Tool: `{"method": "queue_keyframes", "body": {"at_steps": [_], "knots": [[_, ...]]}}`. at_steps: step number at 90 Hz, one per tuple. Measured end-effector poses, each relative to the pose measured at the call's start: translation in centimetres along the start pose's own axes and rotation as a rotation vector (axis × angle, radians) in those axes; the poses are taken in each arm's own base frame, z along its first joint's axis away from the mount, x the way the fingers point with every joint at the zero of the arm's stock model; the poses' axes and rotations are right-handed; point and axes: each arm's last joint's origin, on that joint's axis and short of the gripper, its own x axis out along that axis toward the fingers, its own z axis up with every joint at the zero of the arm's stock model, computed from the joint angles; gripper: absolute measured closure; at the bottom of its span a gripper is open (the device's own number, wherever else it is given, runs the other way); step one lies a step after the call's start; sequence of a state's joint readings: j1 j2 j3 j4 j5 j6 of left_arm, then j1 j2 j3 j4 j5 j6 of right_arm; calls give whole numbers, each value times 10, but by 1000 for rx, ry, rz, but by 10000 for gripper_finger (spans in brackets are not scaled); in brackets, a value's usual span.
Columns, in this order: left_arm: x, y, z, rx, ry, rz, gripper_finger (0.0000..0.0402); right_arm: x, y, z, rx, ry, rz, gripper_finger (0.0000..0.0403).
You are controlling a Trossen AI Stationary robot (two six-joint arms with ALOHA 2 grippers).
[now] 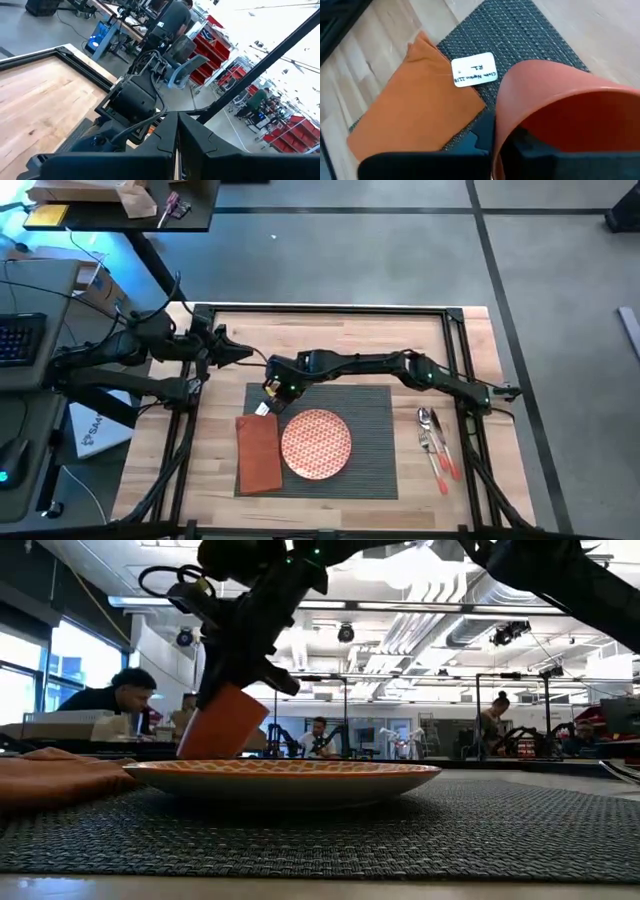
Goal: Set table place
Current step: Put the orange cup to the top of the orange table napkin on the tablemat
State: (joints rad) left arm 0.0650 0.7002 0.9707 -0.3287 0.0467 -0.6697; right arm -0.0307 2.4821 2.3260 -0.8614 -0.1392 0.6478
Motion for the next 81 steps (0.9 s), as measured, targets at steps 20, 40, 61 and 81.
{"method": "queue_keyframes", "body": {"at_steps": [20,40,61,81], "knots": [[0,1,-2,-1,28,-7,401,0,1,1,-2,-8,11,402],[0,1,-2,-1,28,-7,401,1,3,3,-9,-21,51,352],[0,1,-2,-1,28,-6,401,0,3,4,-7,-20,58,251],[0,1,-2,-1,28,-6,401,-4,2,12,-15,-34,119,184]]}}
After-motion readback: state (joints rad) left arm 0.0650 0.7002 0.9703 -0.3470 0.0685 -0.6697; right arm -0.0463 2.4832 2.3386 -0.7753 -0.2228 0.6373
